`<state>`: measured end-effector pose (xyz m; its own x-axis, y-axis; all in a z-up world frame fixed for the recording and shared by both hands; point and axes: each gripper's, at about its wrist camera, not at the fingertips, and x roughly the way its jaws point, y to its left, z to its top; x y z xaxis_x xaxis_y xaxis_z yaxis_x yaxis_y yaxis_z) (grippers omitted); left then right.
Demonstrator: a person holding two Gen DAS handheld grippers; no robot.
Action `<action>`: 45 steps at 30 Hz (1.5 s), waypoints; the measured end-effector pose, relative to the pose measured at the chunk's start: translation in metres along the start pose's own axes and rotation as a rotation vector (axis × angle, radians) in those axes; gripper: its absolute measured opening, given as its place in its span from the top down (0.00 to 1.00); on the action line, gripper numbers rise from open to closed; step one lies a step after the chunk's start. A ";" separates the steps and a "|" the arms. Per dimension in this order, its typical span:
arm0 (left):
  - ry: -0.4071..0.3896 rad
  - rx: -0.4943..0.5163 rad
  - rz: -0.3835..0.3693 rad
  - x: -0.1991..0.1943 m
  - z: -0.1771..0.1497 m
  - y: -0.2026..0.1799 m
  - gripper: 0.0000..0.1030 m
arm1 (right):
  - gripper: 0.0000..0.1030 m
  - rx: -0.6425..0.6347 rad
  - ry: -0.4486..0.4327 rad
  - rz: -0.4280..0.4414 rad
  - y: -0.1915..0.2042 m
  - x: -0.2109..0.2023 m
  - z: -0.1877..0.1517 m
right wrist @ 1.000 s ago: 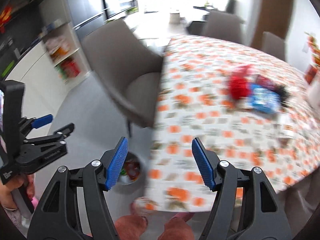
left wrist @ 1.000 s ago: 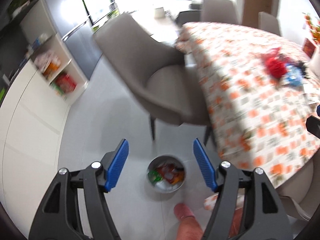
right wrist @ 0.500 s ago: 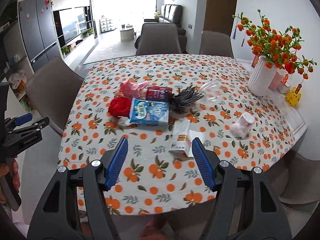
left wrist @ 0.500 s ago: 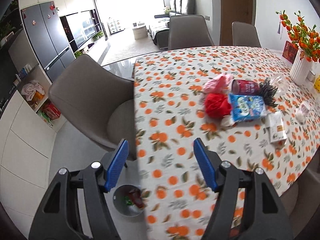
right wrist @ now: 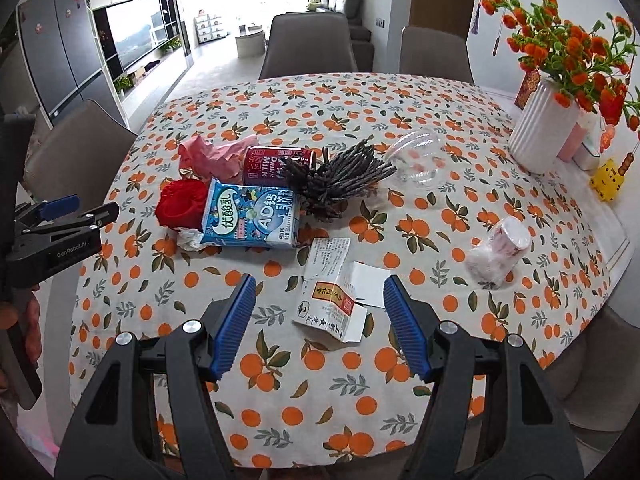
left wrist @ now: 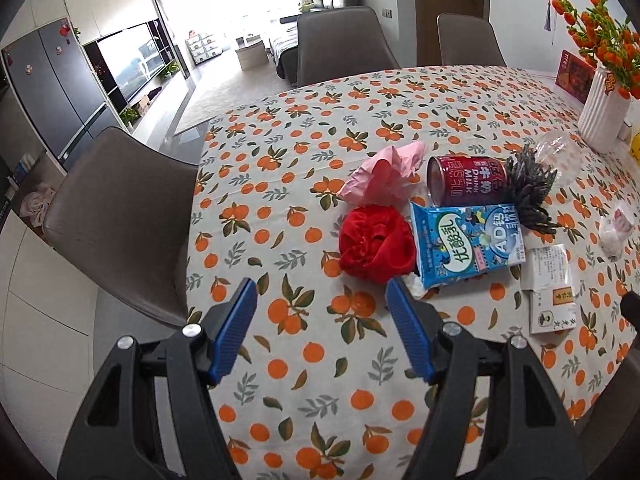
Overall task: Collect trash
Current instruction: 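Grasp the red crumpled cloth with the left gripper while the right gripper grasps the white medicine box, then carry the red cloth and white box with both grippers over the bin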
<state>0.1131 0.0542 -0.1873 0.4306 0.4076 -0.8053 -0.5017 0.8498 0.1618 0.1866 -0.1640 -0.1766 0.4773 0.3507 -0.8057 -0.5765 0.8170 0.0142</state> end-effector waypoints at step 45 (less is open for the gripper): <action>-0.057 0.064 -0.172 0.039 0.017 -0.020 0.74 | 0.64 0.062 0.057 -0.051 -0.007 0.063 -0.005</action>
<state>0.1523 0.0589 -0.2121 0.5489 0.2712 -0.7907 -0.3687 0.9275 0.0622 0.2179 -0.1499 -0.2304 0.4653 0.2823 -0.8389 -0.5092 0.8606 0.0071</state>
